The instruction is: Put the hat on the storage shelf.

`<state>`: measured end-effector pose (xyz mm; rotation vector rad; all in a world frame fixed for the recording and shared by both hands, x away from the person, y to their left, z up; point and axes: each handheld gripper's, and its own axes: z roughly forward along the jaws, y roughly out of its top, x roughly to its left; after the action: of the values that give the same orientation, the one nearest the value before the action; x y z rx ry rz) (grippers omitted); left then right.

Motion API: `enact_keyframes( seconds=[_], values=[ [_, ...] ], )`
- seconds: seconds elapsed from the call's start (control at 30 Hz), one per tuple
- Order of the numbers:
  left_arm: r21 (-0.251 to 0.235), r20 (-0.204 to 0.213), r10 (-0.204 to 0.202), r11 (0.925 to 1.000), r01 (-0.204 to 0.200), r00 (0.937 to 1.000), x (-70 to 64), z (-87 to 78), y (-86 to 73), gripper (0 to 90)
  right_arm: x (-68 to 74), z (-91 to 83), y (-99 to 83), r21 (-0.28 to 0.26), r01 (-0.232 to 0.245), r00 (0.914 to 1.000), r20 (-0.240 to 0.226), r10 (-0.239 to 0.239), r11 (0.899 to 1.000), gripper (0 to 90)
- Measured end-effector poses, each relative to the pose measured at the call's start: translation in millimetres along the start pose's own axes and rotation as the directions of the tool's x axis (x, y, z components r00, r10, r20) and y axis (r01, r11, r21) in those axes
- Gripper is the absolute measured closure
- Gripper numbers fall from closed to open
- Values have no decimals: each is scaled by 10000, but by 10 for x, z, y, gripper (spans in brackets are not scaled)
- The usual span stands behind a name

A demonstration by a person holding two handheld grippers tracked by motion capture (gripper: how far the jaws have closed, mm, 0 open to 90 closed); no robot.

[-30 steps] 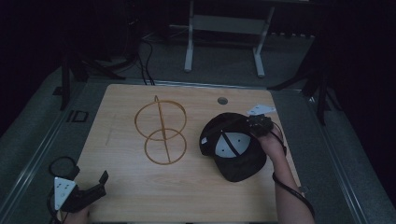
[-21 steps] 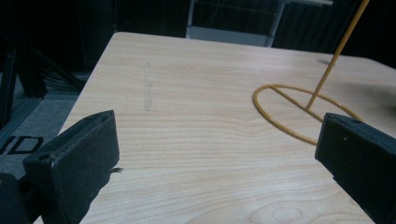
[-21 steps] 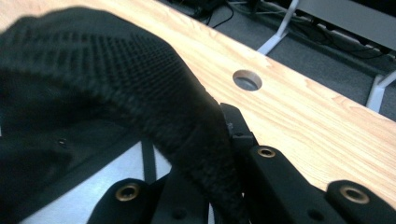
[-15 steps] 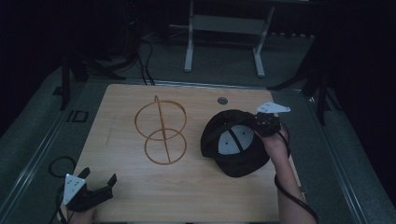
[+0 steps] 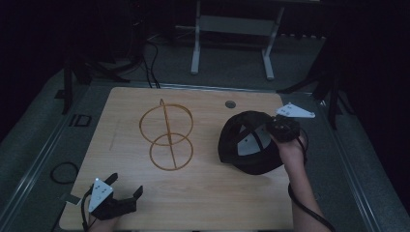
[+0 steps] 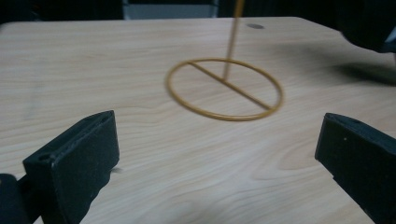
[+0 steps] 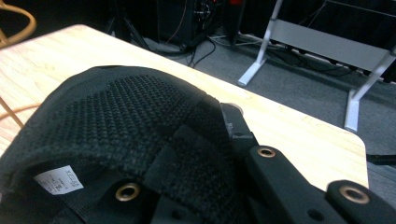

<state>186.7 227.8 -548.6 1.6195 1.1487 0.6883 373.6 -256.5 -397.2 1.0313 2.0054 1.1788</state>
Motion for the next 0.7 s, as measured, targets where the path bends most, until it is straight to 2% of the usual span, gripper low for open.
enact_keyframes(
  seconds=[0.03, 0.07, 0.13, 0.17, 0.2, 0.23, 0.27, 0.3, 0.33, 0.37, 0.4, 0.5, 0.53, 0.57, 0.6, 0.63, 0.67, 0.7],
  values=[
    [0, 0, 0, 10000, 0, 10000, 0, 0, 0, 3, 0, 0, 0, 0, 0, 10000, 0, 0, 10000, 891],
    [-19, 268, -18, 10000, 19, 9996, -79, 39, 17, 3, 8, -41, 7, -88, 10, 10000, 29, -9, 10000, 891],
    [-58, 508, 62, 10000, -59, 9987, -161, 78, 37, 26, 16, -89, 18, -221, -114, 9999, -18, 114, 9997, 891],
    [-58, 508, 62, 10000, -59, 9987, -161, 78, 37, 30, 16, -89, 18, -221, -114, 9999, -18, 114, 9997, 891],
    [-92, 749, 22, 10000, -15, 9972, -243, 119, 46, 30, 41, -139, 29, -363, -118, 9999, 4, 118, 9993, 891],
    [-92, 749, 22, 10000, -15, 9972, -243, 119, 46, 30, 41, -139, 29, -363, -118, 9999, 4, 118, 9993, 891],
    [-51, 969, 226, 9997, -222, 9950, -327, 161, 54, 30, 78, -190, 42, -482, -78, 10000, -7, 78, 9988, 891],
    [-51, 969, 226, 9997, -222, 9950, -327, 161, 54, 30, 78, -190, 42, -482, -78, 10000, -7, 78, 9988, 891],
    [0, 1230, 420, 9991, -423, 9915, -404, 203, 77, 31, 109, -226, 55, -514, -65, 10000, 35, 67, 9987, 890],
    [0, 1230, 420, 9991, -423, 9915, -404, 203, 77, 31, 125, -246, 63, -565, -43, 10000, 36, 46, 9984, 891],
    [-8, 1464, 381, 9993, -384, 9885, -462, 245, 107, 35, 142, -267, 69, -621, -95, 9999, 28, 97, 9980, 891],
    [-31, 1660, 281, 9996, -280, 9857, -513, 292, 140, 47, 176, -296, 85, -678, -81, 9999, 80, 86, 9977, 891],
    [-75, 1783, 410, 9992, -404, 9831, -580, 344, 180, 47, 197, -317, 93, -815, -204, 9998, -39, 202, 9965, 890],
    [-75, 1783, 410, 9992, -404, 9831, -580, 344, 180, 47, 197, -317, 93, -815, -204, 9998, -39, 202, 9965, 890],
    [-138, 2013, 526, 9986, -508, 9781, -647, 390, 225, 47, 225, -330, 101, -922, -214, 9997, -149, 201, 9955, 890],
    [-138, 2013, 526, 9986, -508, 9781, -647, 390, 225, 53, 234, -337, 103, -968, -247, 9996, -167, 232, 9950, 890],
    [-190, 2185, 633, 9980, -606, 9738, -718, 438, 269, 56, 250, -344, 107, -993, -213, 9997, -143, 199, 9948, 890],
    [-190, 2185, 633, 9980, -606, 9738, -718, 438, 269, 55, 250, -344, 107, -993, -213, 9997, -143, 199, 9948, 890]
  ],
)
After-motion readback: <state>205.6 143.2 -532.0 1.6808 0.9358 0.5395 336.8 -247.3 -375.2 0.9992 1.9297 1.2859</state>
